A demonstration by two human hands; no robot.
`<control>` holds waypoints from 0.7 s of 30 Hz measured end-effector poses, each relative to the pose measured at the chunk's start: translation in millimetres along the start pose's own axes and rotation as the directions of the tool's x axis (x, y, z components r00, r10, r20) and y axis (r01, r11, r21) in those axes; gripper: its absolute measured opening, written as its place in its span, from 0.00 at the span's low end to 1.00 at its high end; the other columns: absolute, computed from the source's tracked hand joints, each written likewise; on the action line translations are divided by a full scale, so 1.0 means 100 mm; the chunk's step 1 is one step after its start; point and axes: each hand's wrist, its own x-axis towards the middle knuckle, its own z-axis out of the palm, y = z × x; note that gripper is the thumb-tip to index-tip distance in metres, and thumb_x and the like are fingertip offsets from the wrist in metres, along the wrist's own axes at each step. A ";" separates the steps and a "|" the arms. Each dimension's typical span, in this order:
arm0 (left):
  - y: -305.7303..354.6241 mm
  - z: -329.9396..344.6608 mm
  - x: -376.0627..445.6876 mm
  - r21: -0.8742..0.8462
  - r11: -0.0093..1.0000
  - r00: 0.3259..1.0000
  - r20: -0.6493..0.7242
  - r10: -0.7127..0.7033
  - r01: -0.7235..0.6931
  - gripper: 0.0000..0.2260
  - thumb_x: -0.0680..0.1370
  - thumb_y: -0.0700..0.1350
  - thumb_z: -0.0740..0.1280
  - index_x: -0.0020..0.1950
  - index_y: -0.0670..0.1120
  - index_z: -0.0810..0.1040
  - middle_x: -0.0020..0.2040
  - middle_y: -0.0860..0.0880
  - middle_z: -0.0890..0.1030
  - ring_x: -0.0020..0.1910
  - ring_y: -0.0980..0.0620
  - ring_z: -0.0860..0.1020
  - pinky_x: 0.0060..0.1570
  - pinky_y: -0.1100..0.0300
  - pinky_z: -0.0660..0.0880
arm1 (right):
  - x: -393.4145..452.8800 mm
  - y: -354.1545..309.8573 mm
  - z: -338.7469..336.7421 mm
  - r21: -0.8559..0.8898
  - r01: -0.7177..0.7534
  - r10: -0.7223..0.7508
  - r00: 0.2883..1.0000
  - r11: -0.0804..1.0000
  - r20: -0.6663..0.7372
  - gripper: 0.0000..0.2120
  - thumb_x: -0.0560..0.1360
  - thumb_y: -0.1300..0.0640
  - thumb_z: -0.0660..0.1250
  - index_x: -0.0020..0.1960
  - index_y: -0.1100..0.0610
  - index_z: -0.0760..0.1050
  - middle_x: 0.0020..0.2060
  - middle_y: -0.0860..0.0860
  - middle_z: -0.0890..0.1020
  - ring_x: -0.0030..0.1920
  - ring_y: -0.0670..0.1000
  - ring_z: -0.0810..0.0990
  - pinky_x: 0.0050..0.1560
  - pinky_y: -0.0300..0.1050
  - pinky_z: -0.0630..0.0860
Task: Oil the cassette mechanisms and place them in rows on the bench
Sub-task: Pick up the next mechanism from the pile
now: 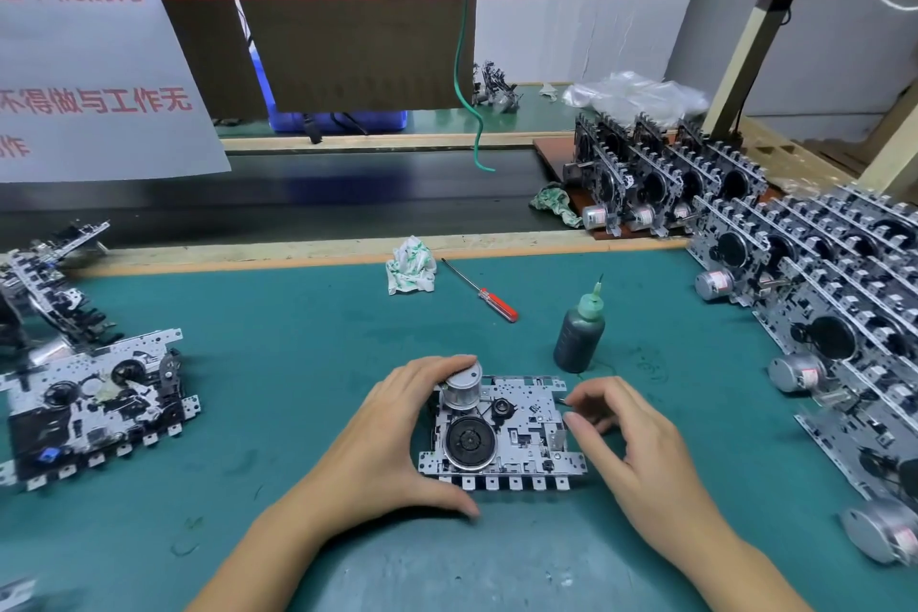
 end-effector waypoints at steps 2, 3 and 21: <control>0.01 -0.01 0.00 0.006 1.000 1.000 -0.007 0.005 -0.005 0.47 0.55 0.66 0.77 0.68 0.72 0.54 0.65 0.73 0.61 0.67 0.69 0.62 0.66 0.71 0.58 | 0.00 0.00 0.00 0.004 -0.006 0.006 1.000 1.000 0.001 0.02 0.75 0.48 0.61 0.46 0.45 0.71 0.45 0.40 0.76 0.46 0.44 0.76 0.45 0.36 0.71; 0.01 -0.01 -0.01 0.003 1.000 1.000 -0.008 0.008 -0.008 0.48 0.55 0.66 0.77 0.68 0.72 0.54 0.65 0.73 0.61 0.67 0.69 0.62 0.65 0.72 0.57 | 0.00 0.00 -0.01 0.008 -0.012 0.012 1.000 1.000 0.001 0.03 0.74 0.47 0.61 0.46 0.45 0.72 0.45 0.40 0.76 0.46 0.44 0.76 0.45 0.37 0.71; 0.03 0.02 -0.03 -0.018 1.000 1.000 -0.008 0.018 -0.019 0.44 0.57 0.65 0.78 0.68 0.66 0.60 0.66 0.74 0.61 0.66 0.68 0.63 0.66 0.69 0.59 | 0.27 -0.32 -0.19 -0.251 0.194 -0.034 0.849 0.948 0.527 0.49 0.59 0.27 0.67 0.68 0.30 0.39 0.66 0.23 0.42 0.68 0.25 0.42 0.65 0.22 0.43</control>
